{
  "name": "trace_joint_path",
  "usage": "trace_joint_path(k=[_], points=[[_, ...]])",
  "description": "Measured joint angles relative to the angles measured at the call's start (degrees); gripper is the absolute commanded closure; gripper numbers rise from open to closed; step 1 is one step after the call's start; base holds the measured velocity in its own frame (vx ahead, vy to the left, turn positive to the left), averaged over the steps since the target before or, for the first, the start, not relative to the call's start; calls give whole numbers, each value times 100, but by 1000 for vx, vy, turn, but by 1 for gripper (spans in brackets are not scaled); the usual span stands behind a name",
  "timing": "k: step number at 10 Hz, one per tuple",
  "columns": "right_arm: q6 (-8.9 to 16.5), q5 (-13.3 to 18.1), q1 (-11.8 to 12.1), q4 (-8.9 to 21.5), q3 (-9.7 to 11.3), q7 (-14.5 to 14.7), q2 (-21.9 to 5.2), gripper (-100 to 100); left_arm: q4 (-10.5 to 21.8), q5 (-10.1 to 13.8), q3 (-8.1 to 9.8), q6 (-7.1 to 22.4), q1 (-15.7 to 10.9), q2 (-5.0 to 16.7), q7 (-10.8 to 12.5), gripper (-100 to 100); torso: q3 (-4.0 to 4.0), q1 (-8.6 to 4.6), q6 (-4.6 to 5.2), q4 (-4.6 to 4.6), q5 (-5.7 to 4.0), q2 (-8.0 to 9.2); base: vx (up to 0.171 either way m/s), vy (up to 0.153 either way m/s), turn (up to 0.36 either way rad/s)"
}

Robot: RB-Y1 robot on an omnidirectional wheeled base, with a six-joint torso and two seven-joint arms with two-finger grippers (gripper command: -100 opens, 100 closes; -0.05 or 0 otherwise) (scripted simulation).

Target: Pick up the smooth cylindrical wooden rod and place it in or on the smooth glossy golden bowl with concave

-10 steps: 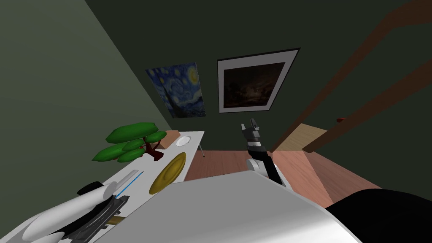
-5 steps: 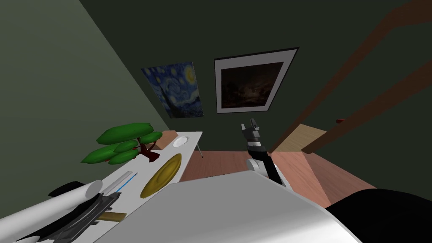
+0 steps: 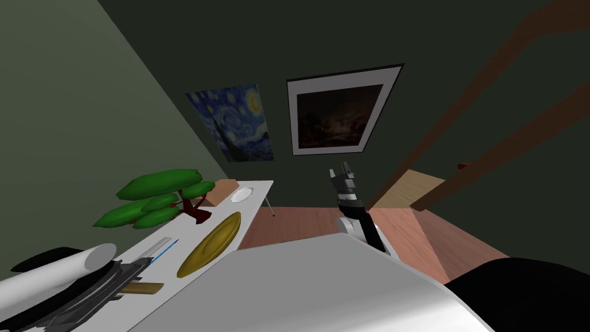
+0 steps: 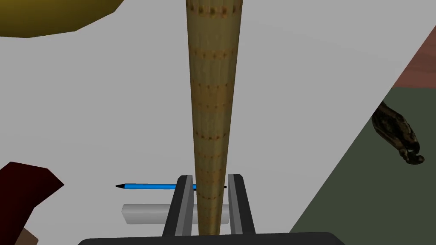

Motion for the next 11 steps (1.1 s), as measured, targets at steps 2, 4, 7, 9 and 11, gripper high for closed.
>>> trace_joint_path(k=[2, 4, 7, 9, 11], points=[[0, 0, 0, 0, 0, 0, 0, 0, -90, 102, 220, 54, 34, 88, 7, 100, 3, 4, -1, 1, 3, 5, 21, -91, -15], [0, 0, 0, 0, 0, 0, 0, 0, -104, 223, 422, 117, 28, 221, -6, 100, 4, 11, -1, 2, 2, 7, 21, -78, -12], [0, 0, 0, 0, 0, 0, 0, 0, -356, 450, 733, 356, 17, 359, 51, 100, -2, 0, 2, 0, 3, -5, 54, -83, 7], [0, 0, 1, 0, -1, 0, -1, 0, -469, 618, 776, 578, -92, 369, 83, 100, -9, 19, 3, -3, 9, -17, 79, -36, 26], [0, 0, 1, 0, -1, 0, -1, 0, -691, 724, 713, 806, -174, 250, 142, 100, -12, 37, 5, -5, 16, -21, 76, -5, 47]])
